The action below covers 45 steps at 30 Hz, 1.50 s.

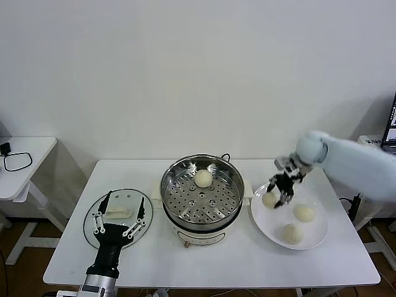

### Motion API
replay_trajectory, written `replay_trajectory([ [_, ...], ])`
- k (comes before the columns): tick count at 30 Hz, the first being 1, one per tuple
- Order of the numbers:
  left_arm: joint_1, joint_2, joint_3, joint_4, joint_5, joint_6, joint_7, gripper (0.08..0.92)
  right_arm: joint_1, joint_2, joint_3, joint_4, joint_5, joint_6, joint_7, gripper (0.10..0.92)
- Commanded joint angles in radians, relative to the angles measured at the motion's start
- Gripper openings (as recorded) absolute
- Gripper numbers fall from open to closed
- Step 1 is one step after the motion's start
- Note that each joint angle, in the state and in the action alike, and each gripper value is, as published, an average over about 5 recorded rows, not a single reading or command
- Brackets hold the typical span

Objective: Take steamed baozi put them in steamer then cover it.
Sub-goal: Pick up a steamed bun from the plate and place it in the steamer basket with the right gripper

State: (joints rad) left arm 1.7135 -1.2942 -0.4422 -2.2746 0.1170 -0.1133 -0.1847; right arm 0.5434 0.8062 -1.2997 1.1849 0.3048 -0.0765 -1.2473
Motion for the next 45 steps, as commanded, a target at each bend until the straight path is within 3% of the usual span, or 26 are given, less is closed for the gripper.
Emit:
replay_trajectory([
  [1, -0.002, 0.002, 0.002, -0.004, 0.0, 0.001, 0.0, 0.823, 0.338, 0.163, -0.103, 0.061, 0.196, -0.051, -0.111, 0.654],
  [10, -0.005, -0.003, 0.01, -0.013, 0.0, 0.001, 0.0, 0.823, 0.294, 0.396, -0.151, 0.093, 0.362, -0.157, 0.054, 0.643],
  [22, -0.023, -0.004, 0.015, -0.002, 0.0, -0.001, -0.005, 0.823, 0.158, 0.623, -0.206, -0.004, 0.387, -0.215, 0.194, 0.632],
  [39, -0.021, 0.0, 0.007, 0.003, -0.004, -0.012, -0.016, 0.823, 0.065, 0.646, -0.239, -0.068, 0.366, -0.225, 0.287, 0.64],
  [45, -0.02, 0.001, 0.002, 0.002, -0.005, -0.017, -0.028, 0.823, 0.058, 0.607, -0.216, -0.05, 0.372, -0.222, 0.306, 0.722],
])
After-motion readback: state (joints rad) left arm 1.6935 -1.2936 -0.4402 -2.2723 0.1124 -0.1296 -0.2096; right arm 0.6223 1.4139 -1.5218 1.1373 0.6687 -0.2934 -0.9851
